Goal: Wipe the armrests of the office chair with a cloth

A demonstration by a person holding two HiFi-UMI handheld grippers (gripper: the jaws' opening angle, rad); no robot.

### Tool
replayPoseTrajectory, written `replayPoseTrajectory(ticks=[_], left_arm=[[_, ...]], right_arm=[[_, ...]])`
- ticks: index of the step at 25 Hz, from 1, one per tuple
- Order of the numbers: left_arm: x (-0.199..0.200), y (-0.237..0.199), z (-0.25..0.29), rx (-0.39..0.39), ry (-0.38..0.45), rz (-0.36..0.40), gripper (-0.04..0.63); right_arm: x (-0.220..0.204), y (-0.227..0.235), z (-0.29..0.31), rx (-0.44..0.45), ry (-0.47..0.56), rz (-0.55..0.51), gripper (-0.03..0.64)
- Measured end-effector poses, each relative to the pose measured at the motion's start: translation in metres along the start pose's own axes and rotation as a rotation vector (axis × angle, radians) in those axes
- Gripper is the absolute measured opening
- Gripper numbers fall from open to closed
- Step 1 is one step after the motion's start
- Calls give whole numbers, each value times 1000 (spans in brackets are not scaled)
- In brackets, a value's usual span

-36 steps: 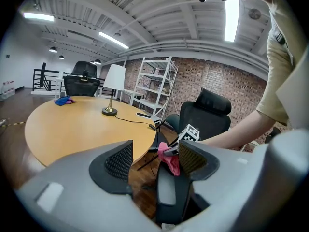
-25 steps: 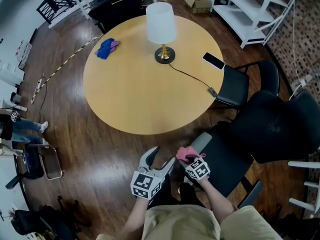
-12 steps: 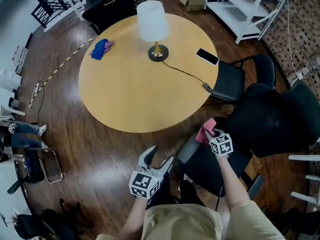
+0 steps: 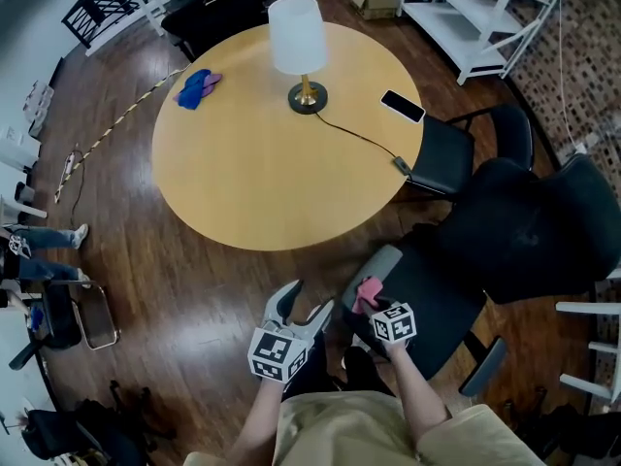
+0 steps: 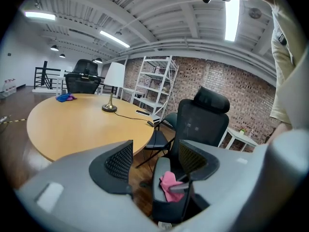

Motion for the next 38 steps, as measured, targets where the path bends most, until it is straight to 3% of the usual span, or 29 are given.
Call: replayPoseTrajectory(ticks=[6,9,12,14,17,21,28,33,38], left_arm=[[5,-4,-5,23,23,-14,282],[2,-9,-11,38,32,-21,282],[-5,-17,-16,58,39,-44,282],[-11,-20,-21,67,41,-69,282],[-19,-24,-30,79,44,-90,282],[-28,-26,-40,104,47,-113,282],[-36,-50,-58,171,76,-169,282],[-32,-54,-57,173,91,-153,282],[-30,-49,-52,151,83,-146,282]], right_arm=[[-34,-57,18,116,-44,138,64],[-1,-40,-1,92,53,137,63],[62,-3,-21,-21,134,16,63],[101,24,-23,-116,106,-113,63],[134,59,-1,-216,-50,-287,63],[132,67,33,-212,-233,-393,64],[98,-5,63,-37,-324,-565,64],[58,-54,72,99,-390,-671,64],[23,-76,59,164,-402,-652,64]])
Point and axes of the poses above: the fingertips, and each gripper's own axes: z forward along the fingers, y to its right, x out of its top, the point moved 10 cm from there along -z, backward along the fingers, and after that the axes turned 4 degrees about x, right-handed, at the moved point
